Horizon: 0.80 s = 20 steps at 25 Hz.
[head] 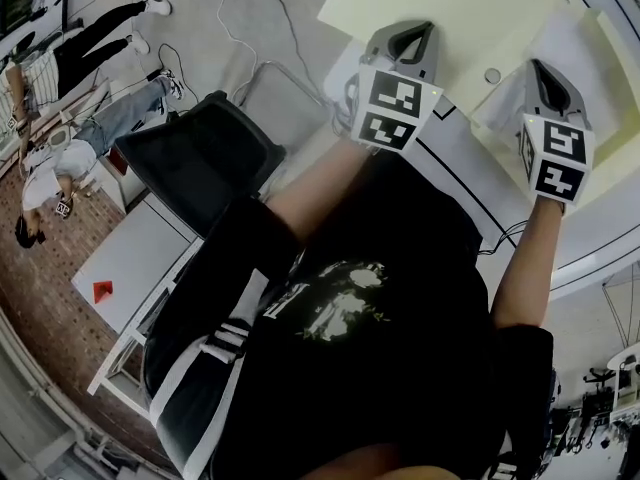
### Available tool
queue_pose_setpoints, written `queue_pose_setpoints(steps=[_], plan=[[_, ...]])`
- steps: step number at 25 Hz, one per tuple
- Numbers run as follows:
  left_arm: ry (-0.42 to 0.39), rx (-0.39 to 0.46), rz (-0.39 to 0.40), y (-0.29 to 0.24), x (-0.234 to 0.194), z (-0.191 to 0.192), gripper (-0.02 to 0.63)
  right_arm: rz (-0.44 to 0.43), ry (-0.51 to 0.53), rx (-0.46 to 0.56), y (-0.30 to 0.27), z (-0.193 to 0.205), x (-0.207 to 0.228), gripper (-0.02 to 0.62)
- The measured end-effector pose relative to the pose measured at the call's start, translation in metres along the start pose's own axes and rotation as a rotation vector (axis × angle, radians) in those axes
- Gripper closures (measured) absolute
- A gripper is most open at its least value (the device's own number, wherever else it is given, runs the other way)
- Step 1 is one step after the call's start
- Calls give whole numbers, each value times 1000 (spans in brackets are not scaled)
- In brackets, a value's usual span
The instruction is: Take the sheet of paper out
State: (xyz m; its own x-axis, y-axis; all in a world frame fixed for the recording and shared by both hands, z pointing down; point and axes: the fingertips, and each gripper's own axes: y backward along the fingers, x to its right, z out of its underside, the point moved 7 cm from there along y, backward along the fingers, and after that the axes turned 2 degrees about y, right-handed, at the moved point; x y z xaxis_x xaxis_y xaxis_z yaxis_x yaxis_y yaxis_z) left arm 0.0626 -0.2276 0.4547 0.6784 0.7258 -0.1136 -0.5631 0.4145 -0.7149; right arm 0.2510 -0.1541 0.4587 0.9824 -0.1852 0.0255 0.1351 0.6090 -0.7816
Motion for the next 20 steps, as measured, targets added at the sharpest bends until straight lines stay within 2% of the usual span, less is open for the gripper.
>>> queue_pose_setpoints(steps=[10, 20], plan=[[4, 39, 37, 15, 8, -4, 612, 7, -2, 42, 0, -16, -13, 594], [7, 54, 10, 36, -8, 1, 612, 10, 30, 82, -5, -34, -33, 594]])
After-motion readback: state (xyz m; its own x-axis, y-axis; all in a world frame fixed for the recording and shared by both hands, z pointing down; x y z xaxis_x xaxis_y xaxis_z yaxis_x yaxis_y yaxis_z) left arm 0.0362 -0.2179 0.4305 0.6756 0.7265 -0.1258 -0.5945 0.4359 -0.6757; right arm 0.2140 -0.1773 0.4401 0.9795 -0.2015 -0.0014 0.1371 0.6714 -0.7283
